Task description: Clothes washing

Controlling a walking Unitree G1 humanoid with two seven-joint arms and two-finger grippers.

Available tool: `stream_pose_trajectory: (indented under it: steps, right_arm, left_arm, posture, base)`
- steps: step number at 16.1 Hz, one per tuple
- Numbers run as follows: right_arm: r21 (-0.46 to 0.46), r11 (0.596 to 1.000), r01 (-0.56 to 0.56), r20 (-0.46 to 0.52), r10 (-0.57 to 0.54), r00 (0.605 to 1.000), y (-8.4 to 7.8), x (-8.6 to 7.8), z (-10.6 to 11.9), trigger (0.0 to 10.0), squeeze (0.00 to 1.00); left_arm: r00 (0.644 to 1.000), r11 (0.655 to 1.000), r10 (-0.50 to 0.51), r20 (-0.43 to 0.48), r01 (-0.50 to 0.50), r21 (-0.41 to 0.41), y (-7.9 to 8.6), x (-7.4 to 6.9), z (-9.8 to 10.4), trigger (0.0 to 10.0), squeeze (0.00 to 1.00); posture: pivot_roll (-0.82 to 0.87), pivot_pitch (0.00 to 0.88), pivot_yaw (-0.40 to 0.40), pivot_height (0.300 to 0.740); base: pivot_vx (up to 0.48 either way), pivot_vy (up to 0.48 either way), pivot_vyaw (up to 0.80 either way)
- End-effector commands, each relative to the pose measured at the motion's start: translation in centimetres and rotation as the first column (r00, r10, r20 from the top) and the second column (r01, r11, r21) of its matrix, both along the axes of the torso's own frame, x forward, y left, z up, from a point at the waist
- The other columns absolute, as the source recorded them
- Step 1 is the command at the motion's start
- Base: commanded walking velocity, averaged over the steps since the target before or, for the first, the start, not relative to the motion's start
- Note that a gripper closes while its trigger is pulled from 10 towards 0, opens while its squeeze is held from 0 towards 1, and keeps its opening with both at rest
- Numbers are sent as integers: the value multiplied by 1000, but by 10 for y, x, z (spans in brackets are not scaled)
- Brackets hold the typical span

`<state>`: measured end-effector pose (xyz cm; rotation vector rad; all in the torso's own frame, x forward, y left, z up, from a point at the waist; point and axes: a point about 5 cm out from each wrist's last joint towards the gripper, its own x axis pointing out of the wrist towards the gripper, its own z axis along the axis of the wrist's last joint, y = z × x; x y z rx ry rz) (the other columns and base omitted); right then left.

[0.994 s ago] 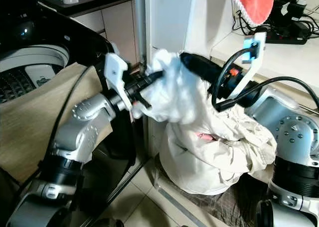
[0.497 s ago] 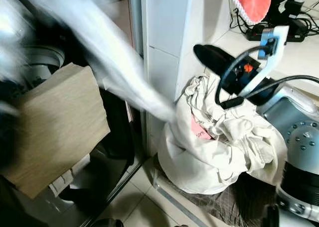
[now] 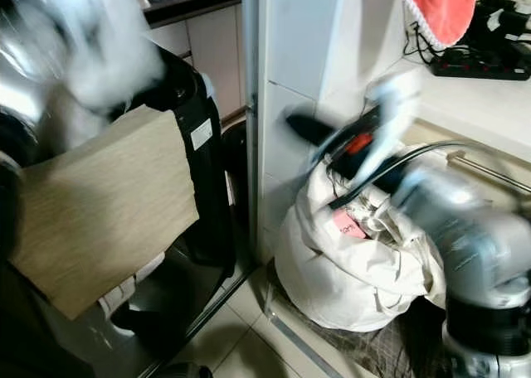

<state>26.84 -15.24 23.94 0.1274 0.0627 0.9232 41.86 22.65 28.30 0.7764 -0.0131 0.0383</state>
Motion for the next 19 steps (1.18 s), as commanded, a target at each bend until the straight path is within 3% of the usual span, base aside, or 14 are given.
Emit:
stream_pose_trajectory:
  steps: [1, 2, 3, 7, 10, 12, 14, 15, 16, 17, 18, 19]
  right_arm:
    - [-127, 989, -82, -32, 79, 996, 14, -10, -13, 10000, 0]
    - [-154, 980, -124, -43, 119, 992, 19, -15, -17, 10000, 0]
    - [-174, 968, -183, -58, 176, 983, 25, -24, -21, 10000, 0]
    - [-195, 960, -202, -58, 194, 979, 28, -31, -24, 10000, 0]
    - [-190, 979, -76, -22, 73, 997, 22, -14, -22, 10000, 0]
    - [-170, 985, -1, 2, 1, 1000, 20, -5, -19, 10000, 0]
    - [-169, 986, 9, 3, -9, 1000, 19, -4, -19, 10000, 0]
    - [-169, 986, 5, -2, -5, 1000, 20, -5, -19, 10000, 0]
    - [-171, 985, 9, -9, -11, 1000, 19, -5, -21, 10000, 0]
    - [-182, 983, 31, -13, -34, 999, 17, -3, -23, 10000, 0]
    - [-199, 978, 64, -16, -68, 998, 14, 0, -25, 10000, 0]
    - [-227, 967, 116, -23, -124, 992, 10, 4, -29, 10000, 0]
  left_arm:
    - [995, 996, 64, -71, -68, -60, 13, -2, -6, 10000, 0]
    - [990, 993, 83, -114, -92, -72, 18, -3, -12, 10000, 0]
    - [982, 987, 110, -154, -126, -100, 23, -4, -14, 10000, 1000]
    - [966, 990, 134, -222, -141, -15, 28, -5, -3, 10000, 1000]
    - [974, 977, 211, -88, -212, 0, 43, -8, 19, 10000, 1000]
    - [942, 952, 289, 169, -302, 54, 54, -15, 52, 10000, 1000]
    - [916, 936, 309, 256, -340, 88, 61, -20, 66, 10000, 1000]
    - [954, 962, 254, 157, -266, 67, 56, -16, 55, 10000, 1000]
    - [998, 995, 55, 25, -53, -89, 31, -7, 38, 10000, 0]
    - [998, 982, -69, 12, 70, -176, 14, -4, 33, 10000, 0]
    - [990, 967, -141, 28, 144, -212, 1, -2, 31, 10000, 0]
    - [968, 929, -248, 43, 250, -274, -17, -1, 27, 10000, 0]
  posture:
    - [-47, 0, 46, 740]
    - [-47, 0, 46, 740]
    - [-58, 0, 53, 740]
    - [-61, 0, 55, 740]
    - [-53, 0, 51, 740]
    - [-48, 0, 46, 740]
    - [-47, 0, 45, 740]
    - [-40, 0, 41, 740]
    - [-41, 0, 40, 740]
    - [-40, 0, 40, 740]
    - [-40, 0, 40, 740]
    - [-40, 0, 40, 740]
  base:
    - [0, 0, 0]
    - [0, 0, 0]
    - [0, 0, 0]
    - [0, 0, 0]
    - [0, 0, 0]
    - [0, 0, 0]
    - [0, 0, 0]
    - [0, 0, 0]
    - [0, 0, 0]
    - [0, 0, 0]
    - [0, 0, 0]
    - [0, 0, 0]
